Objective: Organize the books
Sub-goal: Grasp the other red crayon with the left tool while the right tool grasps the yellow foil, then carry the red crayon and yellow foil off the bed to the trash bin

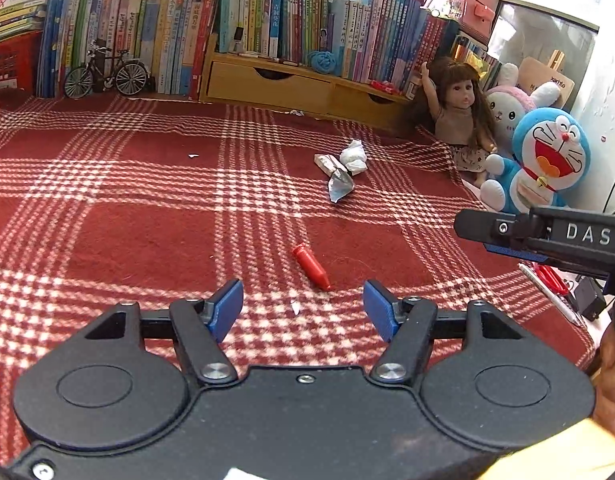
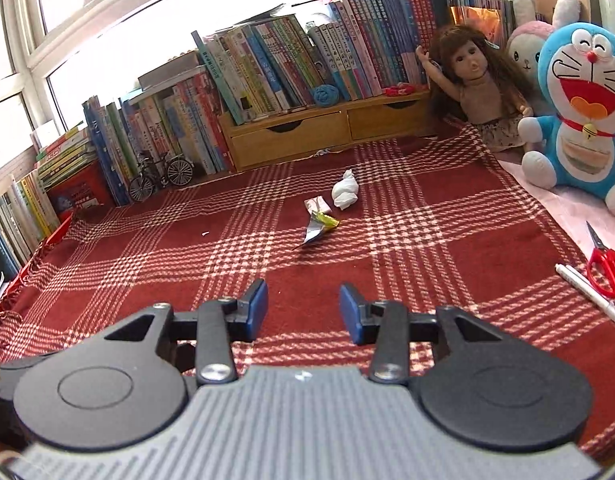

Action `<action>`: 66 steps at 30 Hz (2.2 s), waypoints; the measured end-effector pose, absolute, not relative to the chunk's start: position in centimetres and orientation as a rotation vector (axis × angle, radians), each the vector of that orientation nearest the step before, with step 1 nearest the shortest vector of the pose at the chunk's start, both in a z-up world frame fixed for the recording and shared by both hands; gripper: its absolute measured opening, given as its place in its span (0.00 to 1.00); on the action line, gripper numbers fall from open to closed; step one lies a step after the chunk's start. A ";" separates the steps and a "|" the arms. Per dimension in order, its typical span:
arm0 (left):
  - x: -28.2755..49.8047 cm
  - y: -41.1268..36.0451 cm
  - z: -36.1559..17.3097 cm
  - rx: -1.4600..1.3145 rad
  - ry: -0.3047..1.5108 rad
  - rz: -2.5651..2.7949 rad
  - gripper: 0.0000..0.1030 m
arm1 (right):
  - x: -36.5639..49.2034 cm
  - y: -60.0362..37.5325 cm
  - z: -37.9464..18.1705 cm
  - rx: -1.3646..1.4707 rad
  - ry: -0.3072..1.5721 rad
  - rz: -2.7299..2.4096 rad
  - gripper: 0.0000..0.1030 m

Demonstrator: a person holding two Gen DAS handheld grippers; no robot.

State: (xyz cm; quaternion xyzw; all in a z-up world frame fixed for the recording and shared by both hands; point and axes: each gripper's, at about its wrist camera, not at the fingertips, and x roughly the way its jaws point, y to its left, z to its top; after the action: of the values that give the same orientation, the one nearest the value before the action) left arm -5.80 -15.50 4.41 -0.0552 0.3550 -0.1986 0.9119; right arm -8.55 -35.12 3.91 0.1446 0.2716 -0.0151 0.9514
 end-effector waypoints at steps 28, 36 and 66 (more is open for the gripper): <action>-2.9 -14.5 1.8 -0.012 0.627 -0.400 0.09 | 9.0 -34.9 -3.0 0.290 0.681 -0.090 0.07; -6.4 -11.8 3.7 -0.029 0.615 -0.409 0.09 | 3.1 -34.4 -1.4 0.339 0.676 0.011 0.03; -28.1 -0.4 -1.3 0.028 0.910 -0.417 0.10 | -26.9 -22.6 -5.8 0.201 0.809 0.330 0.03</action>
State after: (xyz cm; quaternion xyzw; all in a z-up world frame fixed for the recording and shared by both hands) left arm -28.13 -0.40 -1.27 0.0133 0.4362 -0.1997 0.8773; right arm -26.89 -22.65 -5.82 0.0970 0.3910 0.1597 0.9012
